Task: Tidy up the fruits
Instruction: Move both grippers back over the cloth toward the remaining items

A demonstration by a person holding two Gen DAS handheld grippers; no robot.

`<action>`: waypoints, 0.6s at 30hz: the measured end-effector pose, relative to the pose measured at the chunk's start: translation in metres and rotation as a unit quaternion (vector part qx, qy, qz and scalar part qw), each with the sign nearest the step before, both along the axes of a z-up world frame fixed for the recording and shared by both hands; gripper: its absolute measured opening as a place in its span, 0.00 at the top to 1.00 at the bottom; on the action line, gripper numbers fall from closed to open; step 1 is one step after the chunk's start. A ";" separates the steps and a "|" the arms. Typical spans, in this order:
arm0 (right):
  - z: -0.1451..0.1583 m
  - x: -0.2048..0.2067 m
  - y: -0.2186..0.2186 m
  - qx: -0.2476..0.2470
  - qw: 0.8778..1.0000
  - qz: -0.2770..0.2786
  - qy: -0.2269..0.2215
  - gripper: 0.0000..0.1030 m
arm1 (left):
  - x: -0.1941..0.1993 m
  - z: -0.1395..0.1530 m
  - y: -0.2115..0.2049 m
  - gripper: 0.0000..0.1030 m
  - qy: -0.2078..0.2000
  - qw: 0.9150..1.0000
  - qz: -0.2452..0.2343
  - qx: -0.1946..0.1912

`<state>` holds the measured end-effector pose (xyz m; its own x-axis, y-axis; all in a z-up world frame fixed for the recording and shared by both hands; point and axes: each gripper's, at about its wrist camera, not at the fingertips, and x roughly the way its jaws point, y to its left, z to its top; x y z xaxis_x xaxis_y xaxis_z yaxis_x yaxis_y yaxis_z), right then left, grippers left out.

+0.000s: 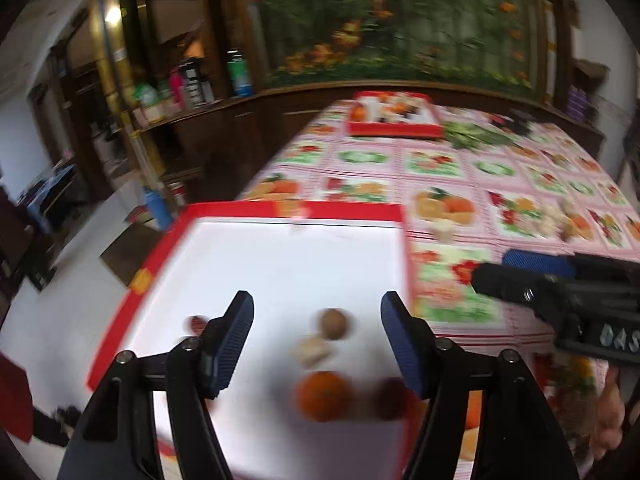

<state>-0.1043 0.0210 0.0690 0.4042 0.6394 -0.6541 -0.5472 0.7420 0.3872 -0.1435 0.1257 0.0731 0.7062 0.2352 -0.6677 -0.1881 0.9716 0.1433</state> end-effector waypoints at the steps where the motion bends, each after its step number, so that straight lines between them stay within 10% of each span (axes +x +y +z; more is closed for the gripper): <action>1: -0.001 0.002 -0.011 0.000 1.000 -0.010 0.000 0.49 | 0.002 0.000 -0.009 0.35 0.004 1.000 -0.012 -0.001; 18: -0.030 0.032 -0.226 -0.022 0.977 -0.206 0.046 0.49 | 0.042 -0.031 -0.111 0.29 0.088 0.986 -0.136 -0.031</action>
<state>-0.0727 -0.2053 0.0385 0.5601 0.4051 -0.7227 -0.1634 0.9092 0.3830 -0.1016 0.0148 0.0424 0.6101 0.0079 -0.7923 0.1032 0.9906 0.0893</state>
